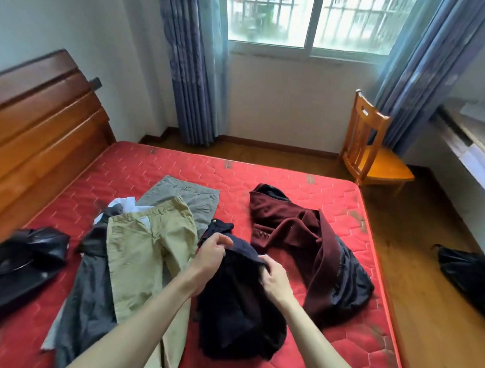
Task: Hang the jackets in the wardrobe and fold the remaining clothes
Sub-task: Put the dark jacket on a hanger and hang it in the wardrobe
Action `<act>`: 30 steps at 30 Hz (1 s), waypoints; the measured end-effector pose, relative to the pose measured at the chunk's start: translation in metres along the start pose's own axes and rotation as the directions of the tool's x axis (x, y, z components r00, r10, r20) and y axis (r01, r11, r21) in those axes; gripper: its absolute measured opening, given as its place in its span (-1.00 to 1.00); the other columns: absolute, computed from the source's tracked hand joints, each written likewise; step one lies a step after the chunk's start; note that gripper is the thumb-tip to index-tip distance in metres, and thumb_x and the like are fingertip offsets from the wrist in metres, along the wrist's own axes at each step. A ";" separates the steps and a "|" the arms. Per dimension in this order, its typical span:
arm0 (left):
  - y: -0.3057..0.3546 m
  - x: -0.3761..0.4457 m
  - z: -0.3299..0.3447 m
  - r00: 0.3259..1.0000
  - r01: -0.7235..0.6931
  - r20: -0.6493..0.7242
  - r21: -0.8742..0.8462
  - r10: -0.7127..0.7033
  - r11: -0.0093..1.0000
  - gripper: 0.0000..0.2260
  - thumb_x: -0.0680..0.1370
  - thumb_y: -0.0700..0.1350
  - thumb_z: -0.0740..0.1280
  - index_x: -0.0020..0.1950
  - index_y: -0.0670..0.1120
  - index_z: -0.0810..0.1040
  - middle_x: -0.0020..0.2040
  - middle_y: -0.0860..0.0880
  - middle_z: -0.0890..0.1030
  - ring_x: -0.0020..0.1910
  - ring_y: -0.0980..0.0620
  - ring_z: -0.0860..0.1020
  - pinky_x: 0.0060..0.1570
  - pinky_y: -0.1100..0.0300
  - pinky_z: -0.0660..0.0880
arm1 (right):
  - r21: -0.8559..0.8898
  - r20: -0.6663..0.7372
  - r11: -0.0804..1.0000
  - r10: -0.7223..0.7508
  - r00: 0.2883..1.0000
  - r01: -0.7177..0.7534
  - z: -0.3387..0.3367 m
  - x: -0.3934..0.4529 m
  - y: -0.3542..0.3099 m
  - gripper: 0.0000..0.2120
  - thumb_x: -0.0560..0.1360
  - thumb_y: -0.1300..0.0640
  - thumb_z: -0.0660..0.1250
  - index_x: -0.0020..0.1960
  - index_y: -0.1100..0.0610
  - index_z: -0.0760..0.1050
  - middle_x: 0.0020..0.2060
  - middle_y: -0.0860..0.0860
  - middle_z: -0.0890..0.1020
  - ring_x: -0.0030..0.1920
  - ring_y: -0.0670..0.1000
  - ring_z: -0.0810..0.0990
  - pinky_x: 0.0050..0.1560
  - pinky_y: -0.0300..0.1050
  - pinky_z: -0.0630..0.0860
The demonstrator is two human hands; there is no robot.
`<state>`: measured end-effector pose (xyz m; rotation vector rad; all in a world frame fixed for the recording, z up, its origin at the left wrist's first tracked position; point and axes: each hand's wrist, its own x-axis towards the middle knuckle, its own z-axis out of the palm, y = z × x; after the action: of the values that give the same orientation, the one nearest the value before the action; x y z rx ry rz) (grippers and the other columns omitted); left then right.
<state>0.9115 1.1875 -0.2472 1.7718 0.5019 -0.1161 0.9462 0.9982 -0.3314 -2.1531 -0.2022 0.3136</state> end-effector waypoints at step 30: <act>0.123 -0.044 -0.046 0.943 -0.225 0.237 -0.062 0.233 0.972 -0.75 0.68 -0.02 0.32 -0.08 -0.14 0.64 -0.29 0.06 0.60 -0.34 0.17 0.54 -0.37 0.36 0.42 | 0.314 0.050 0.920 -0.262 0.964 0.234 -0.259 -0.034 -0.263 -0.81 0.61 0.23 0.27 -0.04 0.23 0.66 -0.12 0.21 0.66 -0.06 0.13 0.64 0.05 0.07 0.52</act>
<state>0.9119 1.1970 -0.1090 1.7403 0.1182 -0.1583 0.9842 0.9342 0.0317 -1.7840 -0.4468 0.2762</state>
